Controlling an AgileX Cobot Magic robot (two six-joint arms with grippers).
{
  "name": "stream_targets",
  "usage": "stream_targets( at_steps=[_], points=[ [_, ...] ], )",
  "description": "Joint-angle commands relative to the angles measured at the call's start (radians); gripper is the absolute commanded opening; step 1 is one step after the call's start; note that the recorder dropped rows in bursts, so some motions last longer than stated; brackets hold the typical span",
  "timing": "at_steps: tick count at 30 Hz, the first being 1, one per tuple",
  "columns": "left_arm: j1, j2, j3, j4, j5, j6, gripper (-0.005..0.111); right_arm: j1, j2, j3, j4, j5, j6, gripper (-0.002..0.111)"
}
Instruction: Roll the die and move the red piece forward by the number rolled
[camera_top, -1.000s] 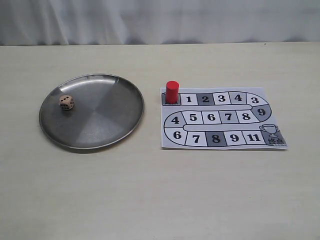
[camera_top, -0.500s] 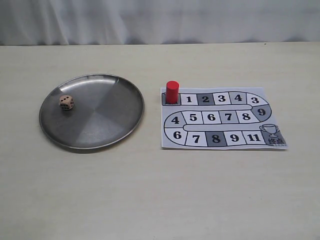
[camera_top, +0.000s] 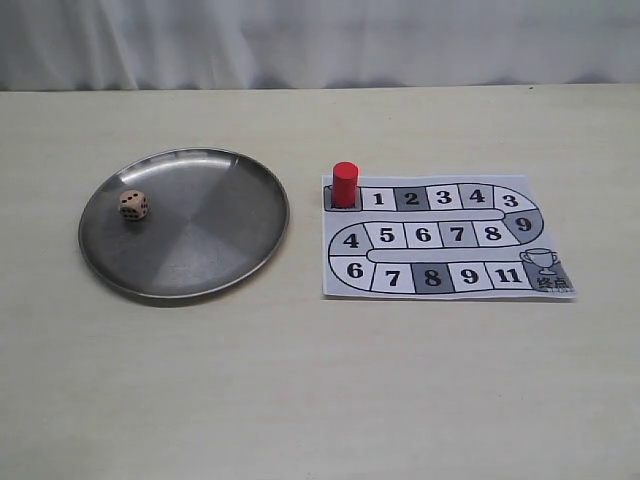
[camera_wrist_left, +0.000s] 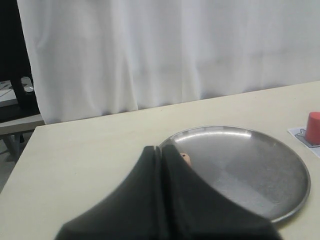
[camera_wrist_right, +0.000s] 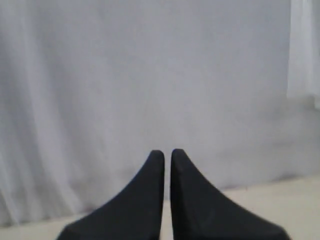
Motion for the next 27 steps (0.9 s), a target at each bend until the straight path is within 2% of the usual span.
stream_targets(
  at_steps=[1,3,5,10,11,12,13,14,15,16,17,18,20,22,25,27],
  points=[
    [-0.008,-0.001,0.002,-0.002,-0.01,-0.001,0.0,0.003,0.371,-0.074,-0.107,0.07,0.039,0.004],
    [-0.008,-0.001,0.002,-0.002,-0.01,-0.001,0.0,0.016,0.538,-0.131,-0.135,0.13,0.085,0.004],
    [-0.008,-0.001,0.002,-0.002,-0.01,-0.001,0.0,0.07,0.719,-0.203,-0.143,0.203,0.097,0.004],
    [-0.008,-0.001,0.002,-0.002,-0.01,-0.001,0.0,0.348,1.062,-0.435,-0.143,0.348,0.078,0.004],
    [-0.008,-0.001,0.002,-0.002,-0.01,-0.001,0.0,0.461,1.185,-0.57,-0.143,0.45,0.07,0.004],
    [-0.008,-0.001,0.002,-0.002,-0.01,-0.001,0.0,0.502,1.244,-0.632,-0.143,0.5,0.061,0.004],
    [-0.008,-0.001,0.002,-0.002,-0.01,-0.001,0.0,0.593,1.355,-0.791,-0.143,0.622,0.048,0.004],
    [-0.008,-0.001,0.002,-0.002,-0.01,-0.001,0.0,0.633,1.399,-0.87,-0.143,0.658,0.036,0.004],
    [-0.008,-0.001,0.002,-0.002,-0.01,-0.001,0.0,0.699,1.502,-1.027,-0.14,0.728,0.004,0.004],
    [-0.008,-0.001,0.002,-0.002,-0.01,-0.001,0.0,0.72,1.543,-1.089,-0.14,0.756,-0.001,0.005],
    [-0.008,-0.001,0.002,-0.002,-0.01,-0.001,0.0,0.76,1.642,-1.24,-0.14,0.798,-0.008,0.009],
    [-0.008,-0.001,0.002,-0.002,-0.01,-0.001,0.0,0.772,1.683,-1.299,-0.14,0.813,-0.008,0.013],
    [-0.008,-0.001,0.002,-0.002,-0.01,-0.001,0.0,0.798,1.864,-1.548,-0.123,0.832,-0.008,0.044],
    [-0.008,-0.001,0.002,-0.002,-0.01,-0.001,0.0,0.8,1.956,-1.661,-0.1,0.832,-0.006,0.059],
    [-0.008,-0.001,0.002,-0.002,-0.01,-0.001,0.0,0.803,2.098,-1.854,0.033,0.797,-0.024,0.076],
    [-0.008,-0.001,0.002,-0.002,-0.01,-0.001,0.0,0.808,2.181,-1.945,0.145,0.764,-0.128,0.077]
  ],
)
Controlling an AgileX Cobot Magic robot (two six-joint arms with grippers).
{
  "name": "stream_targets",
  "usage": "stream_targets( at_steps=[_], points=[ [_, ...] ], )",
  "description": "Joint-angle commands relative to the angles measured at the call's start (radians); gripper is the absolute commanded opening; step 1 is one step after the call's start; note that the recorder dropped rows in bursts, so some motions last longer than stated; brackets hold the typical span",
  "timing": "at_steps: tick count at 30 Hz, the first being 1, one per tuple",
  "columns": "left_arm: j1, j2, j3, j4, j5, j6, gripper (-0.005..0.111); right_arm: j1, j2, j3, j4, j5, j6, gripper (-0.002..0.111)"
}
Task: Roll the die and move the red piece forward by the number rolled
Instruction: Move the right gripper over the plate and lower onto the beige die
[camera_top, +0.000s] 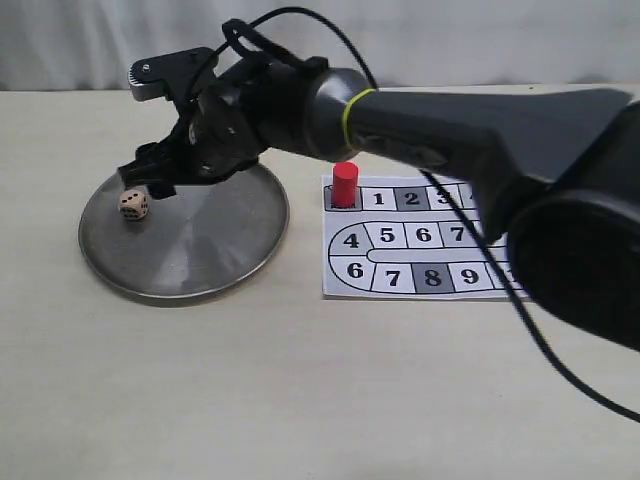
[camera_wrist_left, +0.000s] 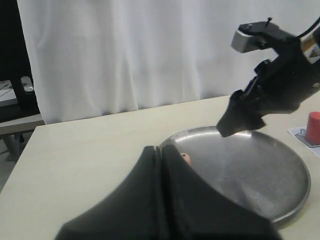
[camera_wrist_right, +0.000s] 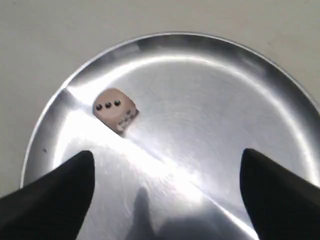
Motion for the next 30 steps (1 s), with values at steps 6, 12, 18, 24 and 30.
stream_targets(
  at_steps=[6,12,18,24,30],
  points=[
    [-0.008,-0.001,0.002,-0.002,-0.01,-0.001,0.0,0.023,0.228,-0.248,0.288,-0.071,-0.346,0.077],
    [-0.008,-0.001,0.002,-0.002,-0.01,-0.001,0.0,0.023,0.285,-0.267,0.288,-0.176,-0.403,0.077],
    [-0.008,-0.001,0.002,-0.002,-0.01,-0.001,0.0,0.033,0.325,-0.267,0.289,-0.272,-0.547,0.059],
    [-0.008,-0.001,0.002,-0.002,-0.01,-0.001,0.0,0.035,0.335,-0.267,0.285,-0.282,-0.573,0.026],
    [-0.008,-0.001,0.002,-0.002,-0.01,-0.001,0.0,0.035,0.288,-0.267,0.285,-0.234,-0.571,0.004]
  ],
)
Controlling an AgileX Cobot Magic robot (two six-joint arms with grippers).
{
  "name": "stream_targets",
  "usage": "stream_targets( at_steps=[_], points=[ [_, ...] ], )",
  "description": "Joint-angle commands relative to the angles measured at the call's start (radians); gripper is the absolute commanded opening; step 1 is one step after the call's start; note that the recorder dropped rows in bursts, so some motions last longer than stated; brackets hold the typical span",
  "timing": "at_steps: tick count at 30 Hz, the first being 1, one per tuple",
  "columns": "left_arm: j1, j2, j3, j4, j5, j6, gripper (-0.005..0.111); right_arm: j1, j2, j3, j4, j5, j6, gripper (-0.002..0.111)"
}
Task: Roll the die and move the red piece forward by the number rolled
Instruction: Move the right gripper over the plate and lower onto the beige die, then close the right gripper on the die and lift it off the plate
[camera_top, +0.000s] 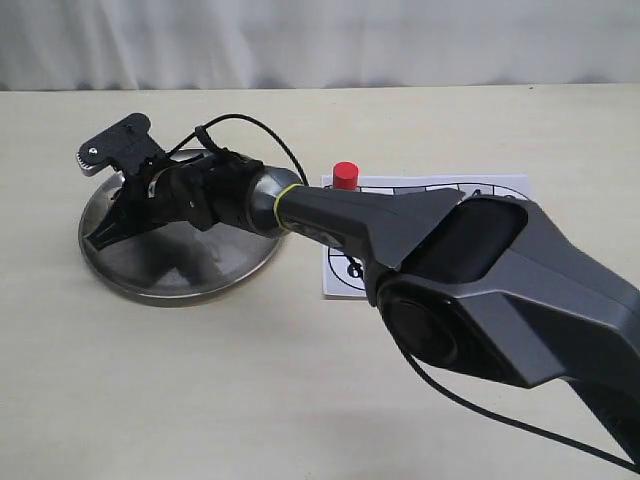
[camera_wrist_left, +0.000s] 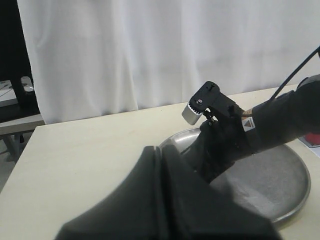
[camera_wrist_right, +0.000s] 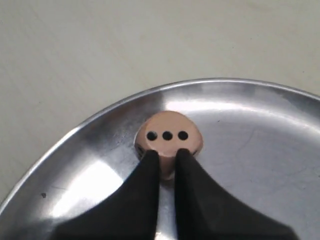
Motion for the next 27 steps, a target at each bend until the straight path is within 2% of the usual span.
stream_targets(
  at_steps=[1,8,11,13,18,21,24,27],
  points=[
    [-0.008,-0.001,0.002,-0.002,-0.01,-0.001,0.0,-0.001,-0.062,-0.003,-0.003,0.06,-0.011,0.004],
    [-0.008,-0.001,0.002,-0.002,-0.01,-0.001,0.0,-0.036,-0.208,-0.003,-0.003,0.293,-0.008,0.004],
    [-0.008,-0.001,0.002,-0.002,-0.01,-0.001,0.0,-0.036,-0.211,-0.003,-0.007,0.293,0.002,0.006],
    [-0.008,-0.001,0.002,-0.002,-0.01,-0.001,0.0,-0.028,-0.186,-0.003,-0.007,0.227,0.033,0.015],
    [-0.008,-0.001,0.002,-0.002,-0.01,-0.001,0.0,-0.013,-0.086,-0.003,-0.003,-0.035,0.047,0.055],
    [-0.008,-0.001,0.002,-0.002,-0.01,-0.001,0.0,-0.013,-0.03,-0.003,-0.003,-0.131,0.047,0.07],
    [-0.008,-0.001,0.002,-0.002,-0.01,-0.001,0.0,-0.01,0.012,-0.003,-0.003,-0.213,0.047,0.08],
    [-0.008,-0.001,0.002,-0.002,-0.01,-0.001,0.0,-0.01,0.041,-0.003,-0.006,-0.279,0.031,0.08]
  ],
)
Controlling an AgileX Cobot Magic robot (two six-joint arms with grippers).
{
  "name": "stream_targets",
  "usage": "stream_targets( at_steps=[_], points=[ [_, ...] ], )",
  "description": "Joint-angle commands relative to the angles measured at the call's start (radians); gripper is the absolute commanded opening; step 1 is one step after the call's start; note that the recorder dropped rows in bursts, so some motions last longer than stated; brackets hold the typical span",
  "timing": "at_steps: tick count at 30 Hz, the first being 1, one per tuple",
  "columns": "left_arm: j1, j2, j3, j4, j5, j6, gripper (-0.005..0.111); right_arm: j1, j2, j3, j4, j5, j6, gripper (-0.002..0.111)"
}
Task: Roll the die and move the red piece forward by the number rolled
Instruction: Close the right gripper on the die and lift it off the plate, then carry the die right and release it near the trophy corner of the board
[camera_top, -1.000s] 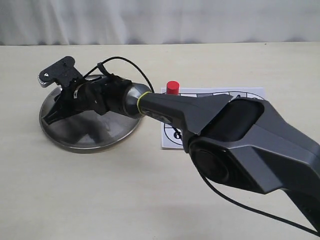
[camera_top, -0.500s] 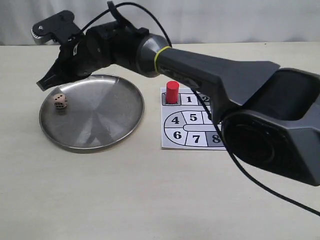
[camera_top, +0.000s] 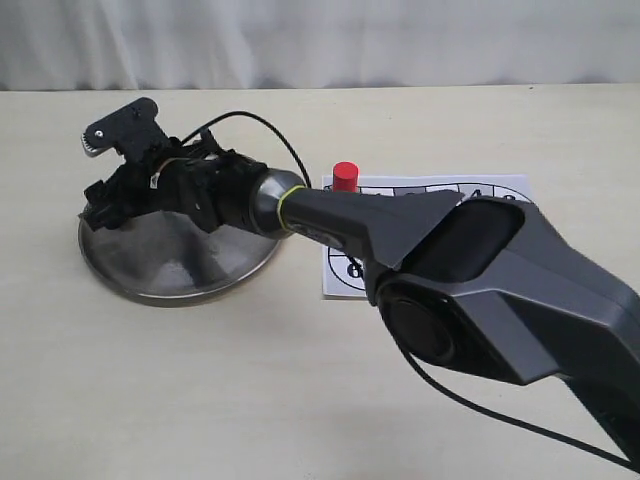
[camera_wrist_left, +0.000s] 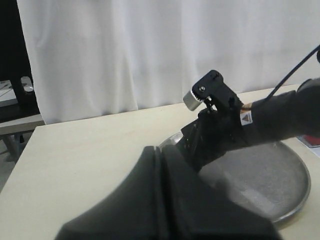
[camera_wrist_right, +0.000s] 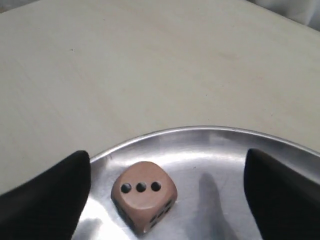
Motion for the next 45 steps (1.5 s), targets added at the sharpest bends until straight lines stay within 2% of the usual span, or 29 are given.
stream_targets(
  at_steps=[1,8,11,17,18,20,24,32,35,38,45],
  points=[
    [-0.008,-0.001,0.002,-0.002,-0.01,-0.001,0.0,0.0,0.034,0.001,-0.003,-0.129,-0.009,0.079],
    [-0.008,-0.001,0.002,-0.002,-0.01,-0.001,0.0,0.001,0.101,-0.07,-0.003,-0.13,-0.007,0.079],
    [-0.008,-0.001,0.002,-0.002,-0.01,-0.001,0.0,0.007,0.131,-0.109,-0.003,-0.116,-0.007,0.073],
    [-0.008,-0.001,0.002,-0.002,-0.01,-0.001,0.0,0.011,0.128,-0.114,-0.003,-0.107,-0.019,0.028],
    [-0.008,-0.001,0.002,-0.002,-0.01,-0.001,0.0,0.011,0.112,-0.114,-0.003,-0.079,-0.03,0.018],
    [-0.008,-0.001,0.002,-0.002,-0.01,-0.001,0.0,0.009,0.072,-0.114,-0.003,-0.016,-0.035,0.007],
    [-0.008,-0.001,0.002,-0.002,-0.01,-0.001,0.0,-0.016,-0.062,-0.114,-0.083,0.219,-0.041,0.004],
    [-0.008,-0.001,0.002,-0.002,-0.01,-0.001,0.0,-0.122,-0.344,-0.106,-0.09,0.639,-0.041,0.004],
    [-0.008,-0.001,0.002,-0.002,-0.01,-0.001,0.0,-0.162,-0.44,-0.022,-0.092,0.695,-0.041,0.004],
    [-0.008,-0.001,0.002,-0.002,-0.01,-0.001,0.0,-0.205,-0.544,0.142,-0.092,0.673,-0.039,0.004],
    [-0.008,-0.001,0.002,-0.002,-0.01,-0.001,0.0,-0.368,-0.82,0.737,-0.083,0.342,-0.006,0.004]
  ],
)
